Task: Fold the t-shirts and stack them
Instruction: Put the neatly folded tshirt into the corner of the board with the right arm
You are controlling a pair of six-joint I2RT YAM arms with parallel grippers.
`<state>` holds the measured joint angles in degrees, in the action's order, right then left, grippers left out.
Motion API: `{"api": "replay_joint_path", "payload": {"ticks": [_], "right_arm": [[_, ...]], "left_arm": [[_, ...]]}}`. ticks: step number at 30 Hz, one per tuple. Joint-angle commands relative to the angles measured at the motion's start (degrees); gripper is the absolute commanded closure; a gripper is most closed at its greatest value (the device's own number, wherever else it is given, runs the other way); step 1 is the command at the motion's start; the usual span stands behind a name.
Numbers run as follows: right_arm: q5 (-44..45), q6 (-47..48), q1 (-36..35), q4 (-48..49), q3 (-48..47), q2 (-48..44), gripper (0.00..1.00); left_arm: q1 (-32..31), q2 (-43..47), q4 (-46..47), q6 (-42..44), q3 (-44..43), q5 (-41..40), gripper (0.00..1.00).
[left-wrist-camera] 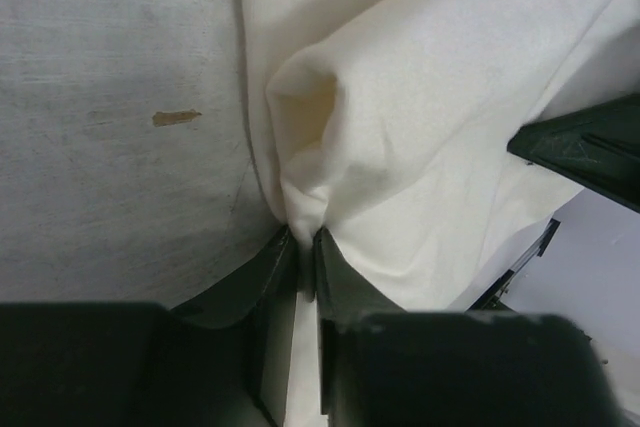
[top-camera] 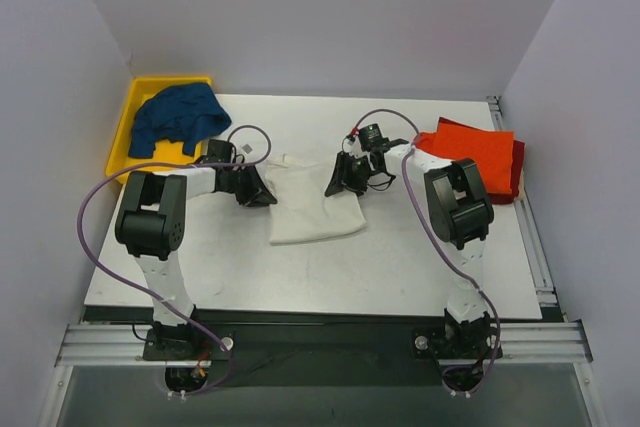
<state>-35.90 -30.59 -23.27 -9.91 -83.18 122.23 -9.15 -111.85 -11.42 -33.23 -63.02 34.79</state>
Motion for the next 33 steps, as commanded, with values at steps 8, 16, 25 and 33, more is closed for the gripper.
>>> {"api": "replay_joint_path", "payload": {"ticks": [8, 16, 25, 33], "right_arm": [[3.5, 1.3, 0.8, -6.9, 0.1, -3.0, 1.0], [8.3, 6.4, 4.2, -15.5, -3.4, -7.4, 1.0], [16.2, 11.9, 7.7, -27.7, -8.3, -11.3, 1.0], [27.7, 19.9, 10.2, -44.8, -24.4, -7.5, 1.0]], "left_arm": [[-0.1, 0.3, 0.0, 1.5, -1.9, -1.5, 0.39], [0.4, 4.1, -0.7, 3.2, -3.0, -2.0, 0.27], [0.5, 10.8, -3.4, 7.2, -3.2, -5.2, 0.24], [0.5, 13.7, -2.2, 6.6, 0.1, -5.0, 0.24]]}}
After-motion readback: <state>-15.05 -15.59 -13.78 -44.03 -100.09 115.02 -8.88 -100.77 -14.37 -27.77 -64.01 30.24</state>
